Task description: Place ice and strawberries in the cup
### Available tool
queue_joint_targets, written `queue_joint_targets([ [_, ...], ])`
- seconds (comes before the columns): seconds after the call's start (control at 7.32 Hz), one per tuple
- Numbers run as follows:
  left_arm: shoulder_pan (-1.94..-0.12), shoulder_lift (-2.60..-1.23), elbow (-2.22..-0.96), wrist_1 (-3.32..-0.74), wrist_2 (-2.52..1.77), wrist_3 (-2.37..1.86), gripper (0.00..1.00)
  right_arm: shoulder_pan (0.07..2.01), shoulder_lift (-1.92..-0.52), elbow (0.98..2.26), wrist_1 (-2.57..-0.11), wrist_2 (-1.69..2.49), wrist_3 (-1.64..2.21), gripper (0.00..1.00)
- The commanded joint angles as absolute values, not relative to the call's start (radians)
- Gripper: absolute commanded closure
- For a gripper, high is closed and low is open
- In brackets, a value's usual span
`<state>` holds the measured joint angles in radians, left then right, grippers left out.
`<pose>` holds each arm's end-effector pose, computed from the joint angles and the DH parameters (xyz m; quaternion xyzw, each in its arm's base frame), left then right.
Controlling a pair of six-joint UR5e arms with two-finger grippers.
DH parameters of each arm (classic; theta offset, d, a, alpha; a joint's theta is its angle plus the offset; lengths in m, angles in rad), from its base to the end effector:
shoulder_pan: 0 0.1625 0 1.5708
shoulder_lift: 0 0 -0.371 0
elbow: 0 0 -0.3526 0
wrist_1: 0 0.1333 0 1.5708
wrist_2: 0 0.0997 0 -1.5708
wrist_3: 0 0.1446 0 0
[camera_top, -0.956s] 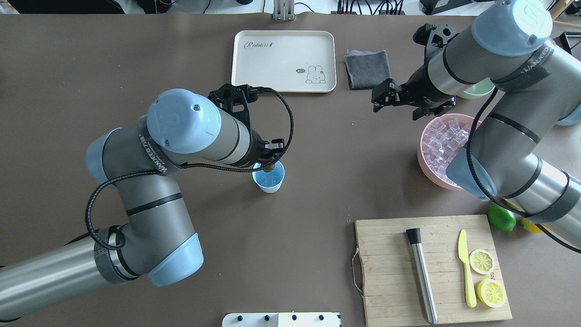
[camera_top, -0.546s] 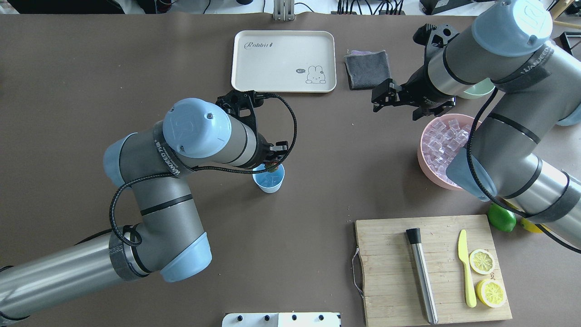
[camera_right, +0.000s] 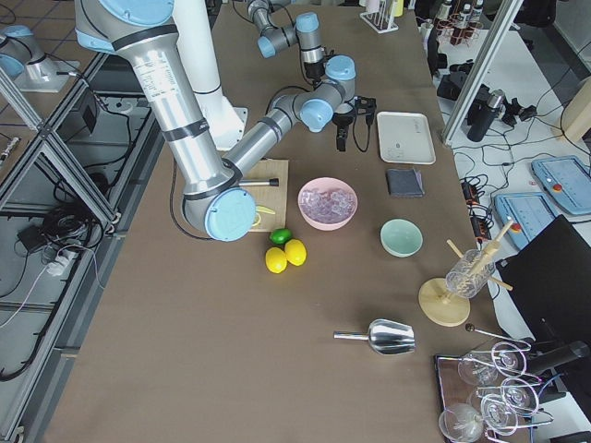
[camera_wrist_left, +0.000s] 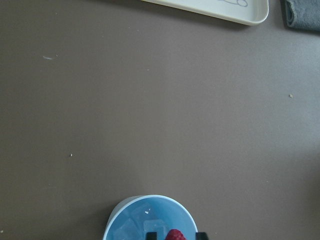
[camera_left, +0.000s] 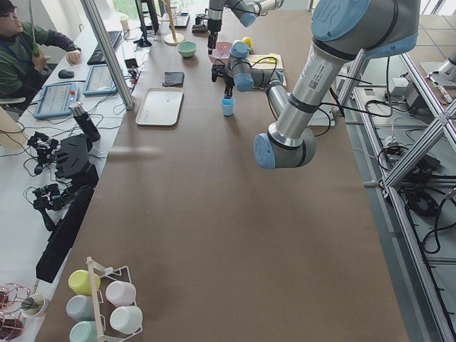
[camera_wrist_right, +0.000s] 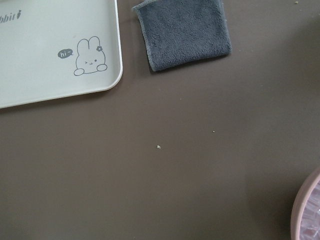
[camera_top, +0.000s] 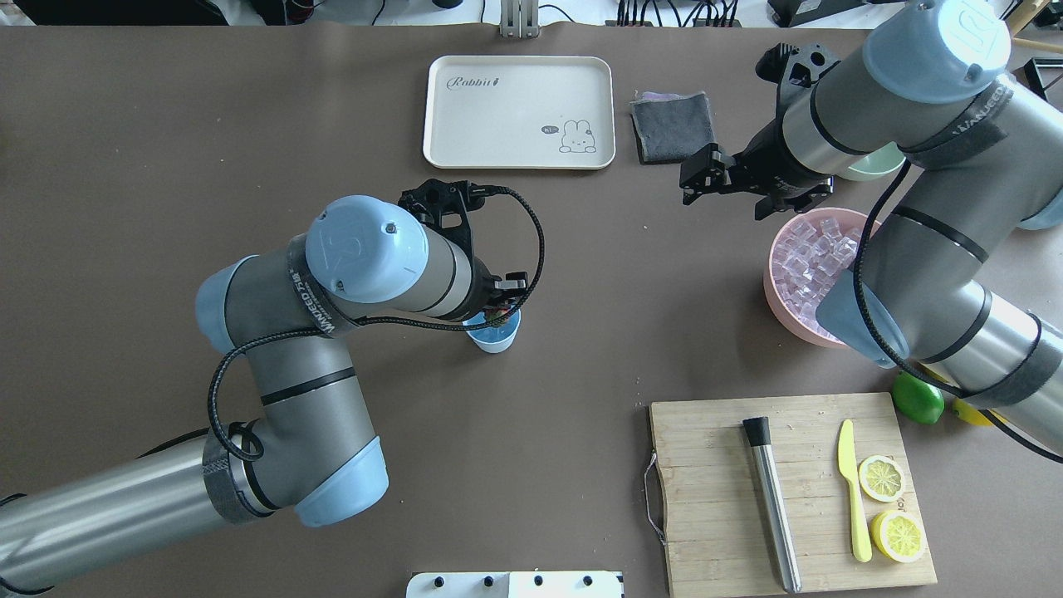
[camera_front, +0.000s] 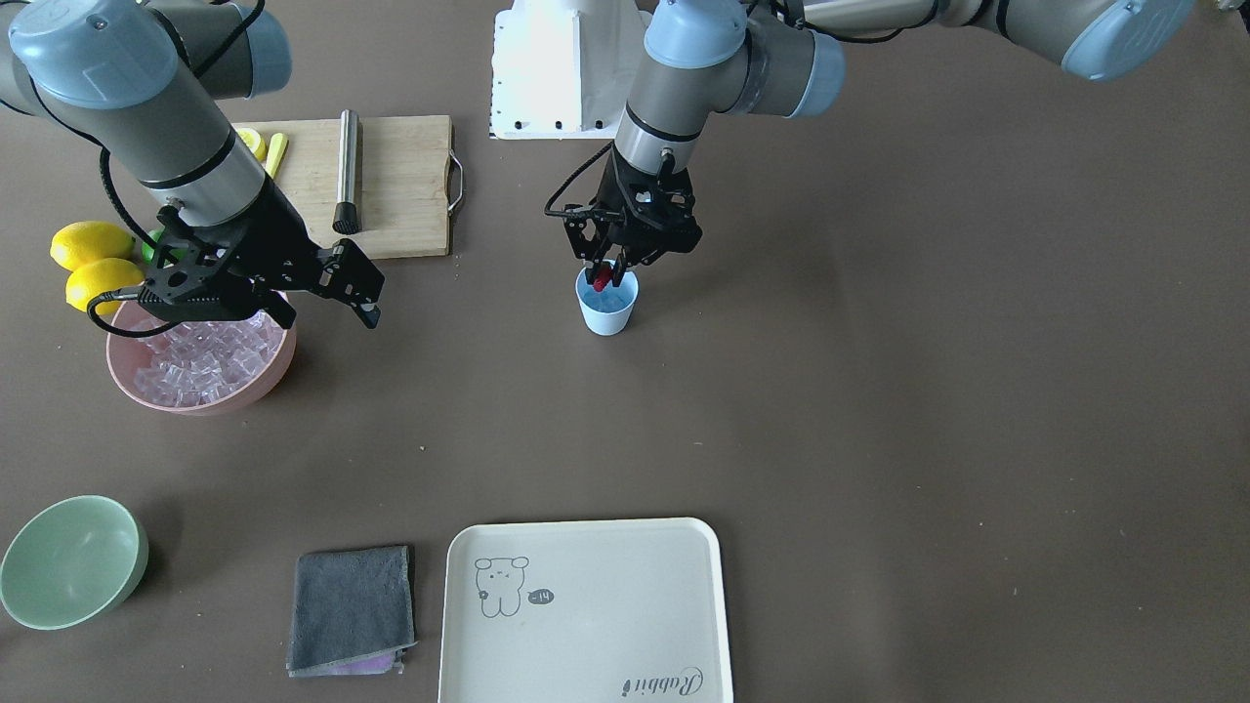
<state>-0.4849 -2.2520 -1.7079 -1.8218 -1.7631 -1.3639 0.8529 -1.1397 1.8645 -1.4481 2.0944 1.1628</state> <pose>0.5232 -0.3951 0.1741 0.0942 0.5052 -0.0702 0.8550 -0.3348 -0.4761 0.2739 0.0436 -0.4599 0.0905 0.8823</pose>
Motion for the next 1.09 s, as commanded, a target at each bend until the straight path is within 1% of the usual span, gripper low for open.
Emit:
queue_joint_targets([
  [0.0, -0.485, -2.244, -1.707, -1.822, -1.761, -1.358, 0.3, 0.853, -1.138, 1.864, -1.448, 2.094, 1.163, 0.0],
  [0.14, -0.485, -2.238, -1.715, -1.822, -1.738, -1.351, 0.02, 0.853, -1.137, 1.864, -1.448, 2.098, 1.163, 0.0],
  [0.55, -0.518, -2.229, -1.779, -1.8, -1.746, -1.327, 0.02, 0.906, -1.138, 1.861, -1.457, 2.143, 1.146, 0.0],
  [0.68, -0.582, -2.197, -1.814, -1.755, -1.768, -1.189, 0.02, 0.938, -1.147, 1.855, -1.459, 2.173, 1.103, 0.0],
  [0.96, -0.746, -2.12, -1.822, -1.721, -1.816, -0.998, 0.02, 0.994, -1.199, 1.864, -1.521, 2.183, 0.933, 0.0],
])
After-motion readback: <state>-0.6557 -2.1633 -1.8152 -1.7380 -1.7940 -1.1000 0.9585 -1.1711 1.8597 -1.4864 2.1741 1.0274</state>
